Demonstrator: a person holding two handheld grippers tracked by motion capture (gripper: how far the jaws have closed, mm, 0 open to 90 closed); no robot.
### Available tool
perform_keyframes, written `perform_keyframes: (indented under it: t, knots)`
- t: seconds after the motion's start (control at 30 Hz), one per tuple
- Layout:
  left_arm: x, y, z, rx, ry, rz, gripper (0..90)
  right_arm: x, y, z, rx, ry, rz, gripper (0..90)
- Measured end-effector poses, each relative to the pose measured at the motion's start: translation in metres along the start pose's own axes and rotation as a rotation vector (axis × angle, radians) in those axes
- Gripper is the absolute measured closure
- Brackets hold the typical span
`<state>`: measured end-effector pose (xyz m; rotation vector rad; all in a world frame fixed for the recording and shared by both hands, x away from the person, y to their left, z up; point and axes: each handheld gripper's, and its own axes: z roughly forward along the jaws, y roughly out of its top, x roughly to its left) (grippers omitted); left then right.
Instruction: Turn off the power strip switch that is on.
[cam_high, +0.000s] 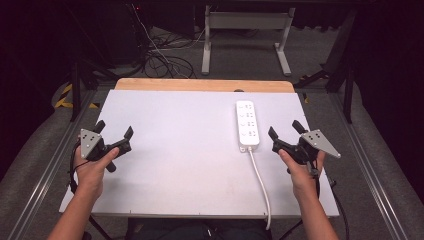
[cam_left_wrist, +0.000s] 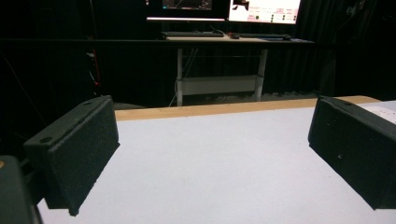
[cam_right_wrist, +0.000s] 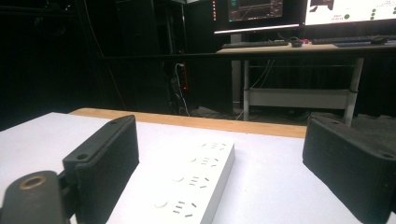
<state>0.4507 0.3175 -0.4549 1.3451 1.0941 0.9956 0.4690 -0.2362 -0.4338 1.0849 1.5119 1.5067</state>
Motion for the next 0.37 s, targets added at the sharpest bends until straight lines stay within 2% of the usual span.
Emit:
perform_keyframes:
  t: [0.37]
  knots:
    - [0.0002,-0.0003,0.0009,0.002,0.001,0.003,2.6,-0.0006,-0.0005,0.0011,0.003,0.002,0.001,12.2]
